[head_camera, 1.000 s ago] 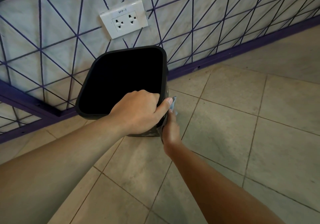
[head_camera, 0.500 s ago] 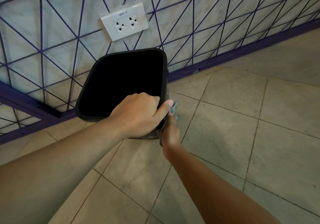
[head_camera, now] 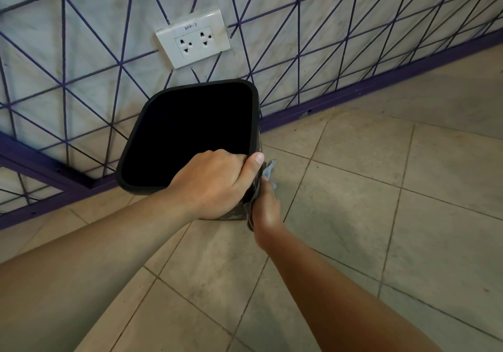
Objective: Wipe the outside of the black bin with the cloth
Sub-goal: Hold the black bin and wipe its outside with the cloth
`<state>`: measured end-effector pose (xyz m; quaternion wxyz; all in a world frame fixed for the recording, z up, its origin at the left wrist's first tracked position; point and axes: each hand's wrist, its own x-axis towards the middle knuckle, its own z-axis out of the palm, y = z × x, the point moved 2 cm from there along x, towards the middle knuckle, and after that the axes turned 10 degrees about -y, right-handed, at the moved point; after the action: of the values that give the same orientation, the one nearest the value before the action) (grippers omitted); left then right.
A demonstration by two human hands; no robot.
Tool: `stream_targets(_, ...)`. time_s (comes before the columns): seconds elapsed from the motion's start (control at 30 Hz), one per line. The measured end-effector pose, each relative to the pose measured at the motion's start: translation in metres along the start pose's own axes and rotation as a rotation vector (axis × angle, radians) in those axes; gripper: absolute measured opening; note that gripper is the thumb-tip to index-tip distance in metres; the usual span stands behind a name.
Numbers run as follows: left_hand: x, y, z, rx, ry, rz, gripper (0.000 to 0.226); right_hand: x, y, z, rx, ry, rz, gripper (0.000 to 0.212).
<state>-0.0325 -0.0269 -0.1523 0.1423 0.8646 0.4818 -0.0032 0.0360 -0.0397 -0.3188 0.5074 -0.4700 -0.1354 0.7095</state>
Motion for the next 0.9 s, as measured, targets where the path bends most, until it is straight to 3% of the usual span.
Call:
stream_targets(0.17, 0.002, 0.000, -0.001, -0.028, 0.011, -0.020, 0.065, -0.011, -0.013, 0.005, 0.084, 0.040, 0.103, 0.057)
stream_targets(0.3, 0.003, -0.004, 0.000, -0.049, -0.011, -0.035, 0.065, -0.034, -0.020, 0.018, 0.052, 0.054, -0.003, 0.047)
stream_targets(0.8, 0.004, -0.005, 0.002, -0.154, -0.023, -0.032, 0.060, -0.050, -0.034, 0.036, -0.121, 0.025, -0.091, 0.063)
stream_targets(0.9, 0.005, -0.003, 0.000, -0.146, -0.026, -0.044, 0.060, -0.051, -0.037, 0.038, -0.107, 0.045, -0.092, 0.057)
